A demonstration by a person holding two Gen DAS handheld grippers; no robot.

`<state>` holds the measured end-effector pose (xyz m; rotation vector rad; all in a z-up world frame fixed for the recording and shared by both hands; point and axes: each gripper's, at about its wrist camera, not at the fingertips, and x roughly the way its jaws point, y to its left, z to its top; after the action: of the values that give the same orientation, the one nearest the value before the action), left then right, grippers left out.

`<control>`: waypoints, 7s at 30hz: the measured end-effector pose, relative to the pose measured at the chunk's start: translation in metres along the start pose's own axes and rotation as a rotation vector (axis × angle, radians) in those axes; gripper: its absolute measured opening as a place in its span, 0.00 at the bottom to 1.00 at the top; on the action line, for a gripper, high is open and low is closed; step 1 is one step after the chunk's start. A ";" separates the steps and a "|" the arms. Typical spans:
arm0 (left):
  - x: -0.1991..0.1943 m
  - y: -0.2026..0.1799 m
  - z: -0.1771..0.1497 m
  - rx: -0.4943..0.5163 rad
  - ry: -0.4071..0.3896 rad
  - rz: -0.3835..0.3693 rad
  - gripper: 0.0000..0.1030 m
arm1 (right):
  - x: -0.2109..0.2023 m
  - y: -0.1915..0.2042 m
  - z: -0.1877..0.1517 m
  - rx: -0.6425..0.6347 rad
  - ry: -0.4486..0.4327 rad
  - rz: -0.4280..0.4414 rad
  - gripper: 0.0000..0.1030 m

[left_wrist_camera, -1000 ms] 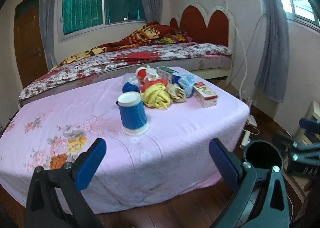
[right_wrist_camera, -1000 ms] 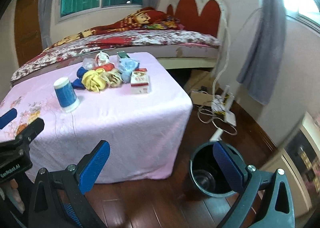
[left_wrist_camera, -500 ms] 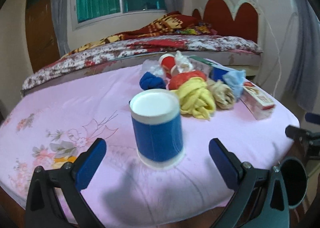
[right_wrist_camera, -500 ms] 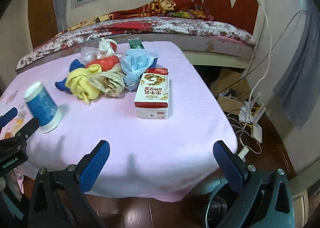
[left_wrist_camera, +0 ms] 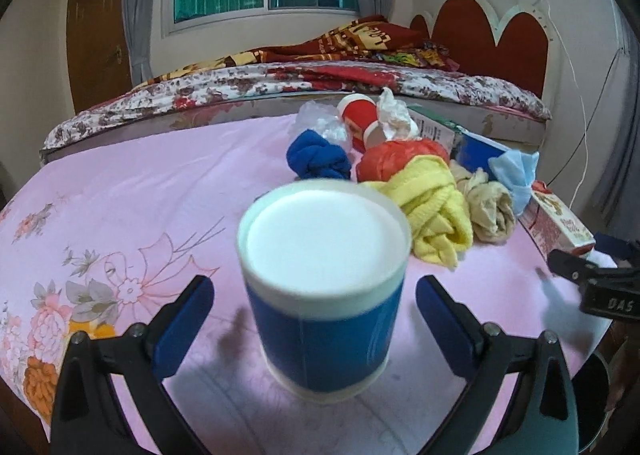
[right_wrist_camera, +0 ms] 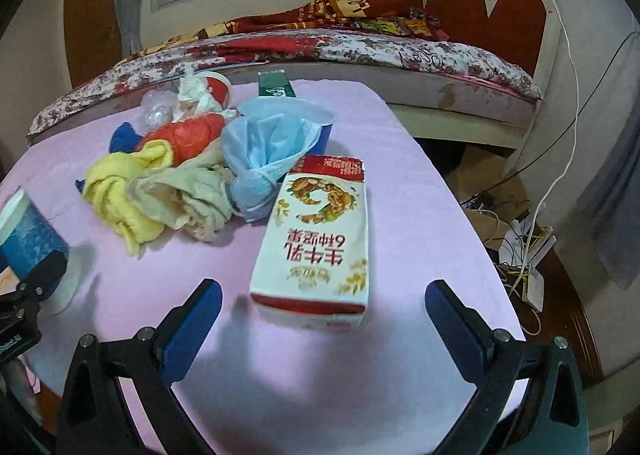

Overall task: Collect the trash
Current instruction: 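Grasp the white-red milk carton with the right gripper while the left gripper grasps the blue paper cup, then carry the carton and cup over the black bin and open both grippers, then move both tools back over the table toward the cloths and mask, then grasp the light-blue mask with the right gripper while the left gripper grasps the yellow cloth, then carry the mask and yellow cloth over the bin and open both grippers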

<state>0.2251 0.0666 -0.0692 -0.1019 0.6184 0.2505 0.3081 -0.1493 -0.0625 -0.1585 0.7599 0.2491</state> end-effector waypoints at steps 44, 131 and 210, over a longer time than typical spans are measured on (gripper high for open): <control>-0.118 -0.285 -0.085 0.465 0.097 -0.731 0.52 | -0.189 -0.234 -0.246 0.175 0.154 -0.168 0.51; -0.068 -0.024 -0.010 0.106 0.038 -0.190 0.92 | -0.084 -0.028 -0.032 -0.050 -0.063 0.138 0.96; -0.085 -0.137 -0.026 0.310 0.043 -0.452 0.47 | -0.128 -0.138 -0.097 0.110 -0.008 0.024 0.13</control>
<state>0.1795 -0.0868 -0.0381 0.0530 0.6527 -0.2856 0.1936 -0.3250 -0.0355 -0.0444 0.7663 0.2304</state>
